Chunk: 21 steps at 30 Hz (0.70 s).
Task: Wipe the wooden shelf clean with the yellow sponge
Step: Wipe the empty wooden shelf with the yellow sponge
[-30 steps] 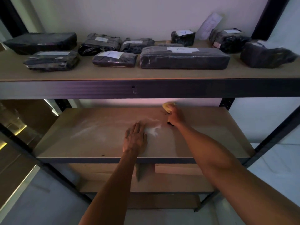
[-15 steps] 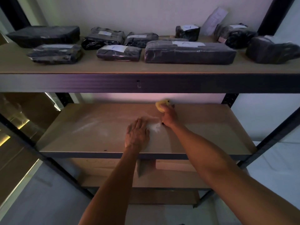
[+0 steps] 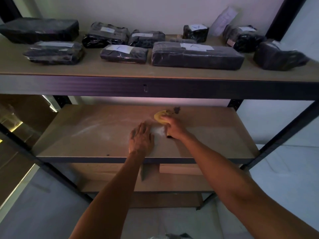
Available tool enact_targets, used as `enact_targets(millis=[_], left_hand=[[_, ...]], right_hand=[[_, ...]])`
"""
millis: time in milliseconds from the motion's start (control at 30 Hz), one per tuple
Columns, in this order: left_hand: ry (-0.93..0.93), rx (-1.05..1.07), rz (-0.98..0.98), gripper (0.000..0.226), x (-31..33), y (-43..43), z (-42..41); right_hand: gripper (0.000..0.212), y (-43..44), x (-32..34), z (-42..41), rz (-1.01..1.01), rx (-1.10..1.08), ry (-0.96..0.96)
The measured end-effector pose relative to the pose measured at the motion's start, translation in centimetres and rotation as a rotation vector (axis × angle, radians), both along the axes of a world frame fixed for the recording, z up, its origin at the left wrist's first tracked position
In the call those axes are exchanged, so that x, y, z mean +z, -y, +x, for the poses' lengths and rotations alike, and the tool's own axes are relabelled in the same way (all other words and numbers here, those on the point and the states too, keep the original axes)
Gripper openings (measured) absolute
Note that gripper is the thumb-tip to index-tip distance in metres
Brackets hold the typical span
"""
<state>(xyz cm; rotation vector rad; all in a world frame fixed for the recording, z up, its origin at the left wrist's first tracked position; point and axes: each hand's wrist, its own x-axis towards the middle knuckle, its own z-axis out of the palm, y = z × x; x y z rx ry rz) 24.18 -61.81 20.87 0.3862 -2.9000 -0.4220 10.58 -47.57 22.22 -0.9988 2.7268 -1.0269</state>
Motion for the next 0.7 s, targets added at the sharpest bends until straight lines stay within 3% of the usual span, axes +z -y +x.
enact_targets(millis=[100,200,267,400,467,600,700], left_hand=[[-0.017,-0.035,-0.009,0.057,0.0,0.4,1.6],[-0.005,-0.010,-0.020,0.056,-0.1,0.6,2.5],[0.008,0.012,-0.023,0.053,-0.1,0.2,2.4],[-0.017,0.044,-0.022,0.051,0.2,0.0,2.3],[-0.030,0.040,-0.008,0.052,0.2,0.0,2.4],[-0.014,0.047,-0.009,0.052,0.3,0.0,2.6],[-0.018,0.054,-0.014,0.052,0.4,-0.1,2.6]], right_hand=[[0.056,-1.1,0.6,-2.3,-0.043,-0.166,-0.014],[0.056,-3.6,1.0,-3.9,0.087,-0.385,0.009],[0.056,-3.1,1.2,-2.4,0.135,-0.374,0.024],[0.051,0.0,0.7,2.0,0.028,-0.039,0.059],[0.052,0.1,0.5,2.0,-0.004,0.022,0.073],[0.056,-2.2,0.6,-1.0,-0.027,-0.367,-0.017],[0.053,-1.2,0.3,-0.2,0.042,-0.328,0.007]])
